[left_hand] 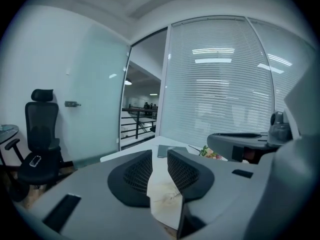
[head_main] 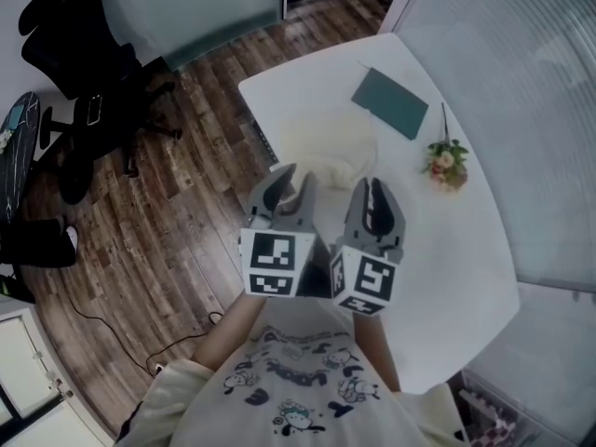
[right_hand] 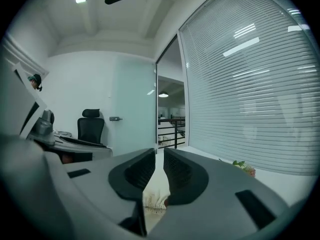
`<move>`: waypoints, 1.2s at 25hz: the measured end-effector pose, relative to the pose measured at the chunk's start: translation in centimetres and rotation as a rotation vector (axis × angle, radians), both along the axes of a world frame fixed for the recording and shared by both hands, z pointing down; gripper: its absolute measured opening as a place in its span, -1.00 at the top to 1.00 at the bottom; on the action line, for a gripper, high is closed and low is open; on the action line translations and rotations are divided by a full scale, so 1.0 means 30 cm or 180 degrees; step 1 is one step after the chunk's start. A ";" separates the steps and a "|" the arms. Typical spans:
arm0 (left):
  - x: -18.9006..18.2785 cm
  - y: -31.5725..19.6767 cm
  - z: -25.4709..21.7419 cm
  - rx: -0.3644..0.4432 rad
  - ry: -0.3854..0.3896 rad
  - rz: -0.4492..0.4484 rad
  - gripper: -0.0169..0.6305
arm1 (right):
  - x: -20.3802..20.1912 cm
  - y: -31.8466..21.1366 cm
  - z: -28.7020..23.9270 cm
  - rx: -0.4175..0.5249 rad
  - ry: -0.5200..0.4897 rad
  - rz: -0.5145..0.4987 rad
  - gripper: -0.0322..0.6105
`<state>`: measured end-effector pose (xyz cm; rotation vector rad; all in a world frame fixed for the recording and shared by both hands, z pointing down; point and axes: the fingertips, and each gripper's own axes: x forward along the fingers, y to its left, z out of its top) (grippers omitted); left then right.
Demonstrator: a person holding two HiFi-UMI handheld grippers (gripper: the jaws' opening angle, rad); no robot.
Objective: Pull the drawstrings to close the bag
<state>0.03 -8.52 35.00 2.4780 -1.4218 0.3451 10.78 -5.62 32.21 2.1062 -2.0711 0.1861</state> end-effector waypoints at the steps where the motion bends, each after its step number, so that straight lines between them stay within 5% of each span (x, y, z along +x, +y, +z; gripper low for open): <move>1: -0.001 0.004 -0.004 0.0039 -0.0026 0.0000 0.56 | 0.000 0.003 -0.002 0.0012 -0.0005 0.0002 0.70; 30: -0.005 0.017 -0.077 0.0359 -0.0158 0.0055 0.58 | -0.021 0.013 -0.028 0.0075 0.0020 -0.0016 0.75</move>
